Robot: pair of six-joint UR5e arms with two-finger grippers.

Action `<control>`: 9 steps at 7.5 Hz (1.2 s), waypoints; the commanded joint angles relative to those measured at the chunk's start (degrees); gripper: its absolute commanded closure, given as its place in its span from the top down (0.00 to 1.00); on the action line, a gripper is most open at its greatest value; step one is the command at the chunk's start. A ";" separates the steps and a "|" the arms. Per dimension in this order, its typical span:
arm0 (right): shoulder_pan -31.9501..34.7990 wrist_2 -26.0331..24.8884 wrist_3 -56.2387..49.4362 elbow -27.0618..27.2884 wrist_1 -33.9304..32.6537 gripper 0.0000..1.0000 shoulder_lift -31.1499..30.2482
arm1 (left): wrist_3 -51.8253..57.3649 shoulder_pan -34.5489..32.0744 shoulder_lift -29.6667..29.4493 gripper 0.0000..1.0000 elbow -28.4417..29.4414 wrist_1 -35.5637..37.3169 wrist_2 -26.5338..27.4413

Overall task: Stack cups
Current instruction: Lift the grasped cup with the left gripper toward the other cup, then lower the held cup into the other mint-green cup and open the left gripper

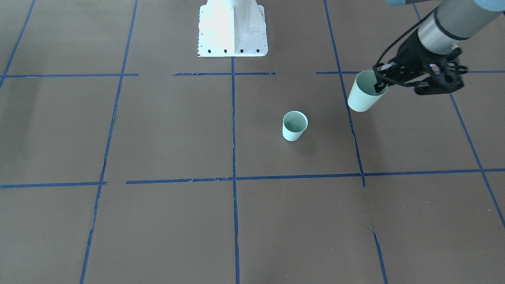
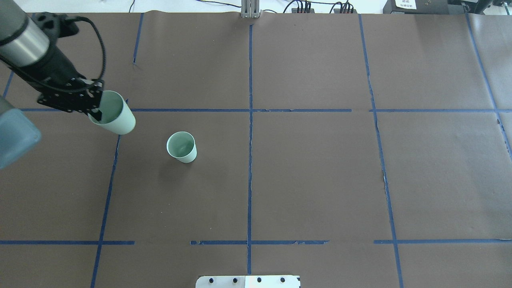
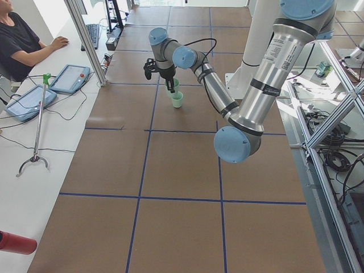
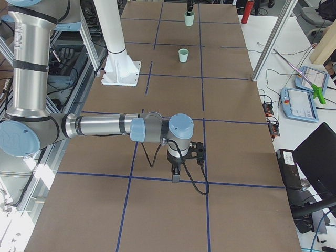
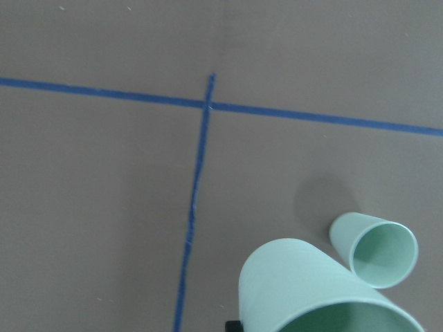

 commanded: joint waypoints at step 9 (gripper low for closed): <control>-0.07 0.00 0.00 0.00 0.00 1.00 0.00 | -11.52 9.74 -4.22 0.00 16.07 -20.92 1.59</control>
